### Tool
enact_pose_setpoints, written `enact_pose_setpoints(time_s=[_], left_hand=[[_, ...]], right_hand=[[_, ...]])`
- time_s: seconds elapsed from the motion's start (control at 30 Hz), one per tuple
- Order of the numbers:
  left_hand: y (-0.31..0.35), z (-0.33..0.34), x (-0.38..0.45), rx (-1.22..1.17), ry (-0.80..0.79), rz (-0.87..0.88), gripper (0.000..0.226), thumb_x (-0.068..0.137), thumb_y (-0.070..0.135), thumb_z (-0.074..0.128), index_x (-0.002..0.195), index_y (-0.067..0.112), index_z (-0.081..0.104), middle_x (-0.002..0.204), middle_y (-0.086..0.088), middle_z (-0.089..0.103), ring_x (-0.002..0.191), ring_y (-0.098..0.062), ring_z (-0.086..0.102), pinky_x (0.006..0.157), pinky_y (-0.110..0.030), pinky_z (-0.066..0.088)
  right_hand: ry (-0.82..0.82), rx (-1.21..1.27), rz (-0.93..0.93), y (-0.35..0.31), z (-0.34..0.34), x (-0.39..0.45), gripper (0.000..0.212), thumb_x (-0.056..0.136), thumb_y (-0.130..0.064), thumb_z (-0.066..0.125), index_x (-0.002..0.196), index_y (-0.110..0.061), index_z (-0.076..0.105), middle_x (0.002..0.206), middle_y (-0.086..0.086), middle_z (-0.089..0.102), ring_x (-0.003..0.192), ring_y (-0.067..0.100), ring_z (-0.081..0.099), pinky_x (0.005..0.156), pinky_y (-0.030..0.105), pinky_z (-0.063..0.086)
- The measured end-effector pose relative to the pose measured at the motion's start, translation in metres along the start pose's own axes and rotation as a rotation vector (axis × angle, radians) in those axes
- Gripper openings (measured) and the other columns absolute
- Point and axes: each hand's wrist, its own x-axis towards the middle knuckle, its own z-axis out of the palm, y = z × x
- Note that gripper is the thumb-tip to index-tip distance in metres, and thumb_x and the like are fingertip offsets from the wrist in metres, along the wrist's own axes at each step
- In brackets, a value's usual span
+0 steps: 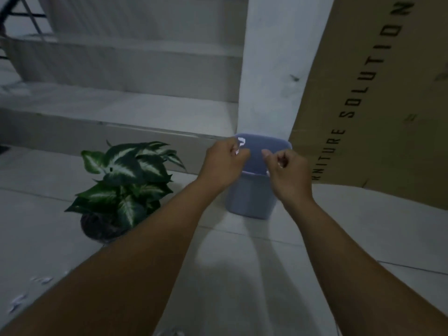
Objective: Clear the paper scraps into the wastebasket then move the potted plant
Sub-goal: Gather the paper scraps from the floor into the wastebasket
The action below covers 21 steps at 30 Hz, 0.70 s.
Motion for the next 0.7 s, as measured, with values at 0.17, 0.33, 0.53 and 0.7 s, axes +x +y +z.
enact_pose_setpoints(time_s=[0.17, 0.33, 0.53, 0.7], left_hand=[[0.015, 0.025, 0.059, 0.108, -0.064, 0.072, 0.038, 0.084, 0.021, 0.064, 0.057, 0.018, 0.037, 0.056, 0.0, 0.044, 0.055, -0.011, 0.039, 0.052, -0.029, 0.031], [-0.01, 0.054, 0.087, 0.187, -0.07, 0.07, 0.03, 0.086, 0.024, 0.064, 0.064, 0.016, 0.046, 0.063, -0.004, 0.054, 0.062, -0.02, 0.051, 0.057, -0.033, 0.042], [-0.029, 0.062, 0.083, 0.297, -0.11, 0.127, 0.027, 0.095, 0.044, 0.06, 0.095, 0.016, 0.061, 0.087, -0.003, 0.07, 0.079, -0.02, 0.065, 0.071, -0.033, 0.054], [-0.024, 0.037, 0.056, 0.205, 0.031, 0.218, 0.015, 0.097, 0.031, 0.061, 0.098, 0.018, 0.069, 0.094, 0.005, 0.073, 0.085, -0.008, 0.066, 0.075, -0.015, 0.052]], right_hand=[[-0.055, -0.157, -0.179, 0.018, 0.001, 0.062, 0.038, 0.093, -0.038, 0.068, 0.07, -0.013, 0.052, 0.063, 0.003, 0.054, 0.054, 0.006, 0.043, 0.047, 0.019, 0.028], [-0.161, -0.303, -0.274, 0.039, 0.013, 0.084, 0.02, 0.094, -0.026, 0.07, 0.08, -0.012, 0.066, 0.094, 0.014, 0.058, 0.066, 0.004, 0.047, 0.057, 0.004, 0.038], [-0.08, -0.354, -0.356, 0.056, 0.004, 0.074, 0.014, 0.091, -0.004, 0.068, 0.1, -0.014, 0.072, 0.105, 0.005, 0.063, 0.089, 0.005, 0.05, 0.073, -0.006, 0.032], [-0.055, -0.256, -0.417, 0.042, -0.001, 0.069, 0.015, 0.089, -0.001, 0.064, 0.094, -0.013, 0.071, 0.099, 0.005, 0.068, 0.087, 0.005, 0.055, 0.075, 0.001, 0.038]])
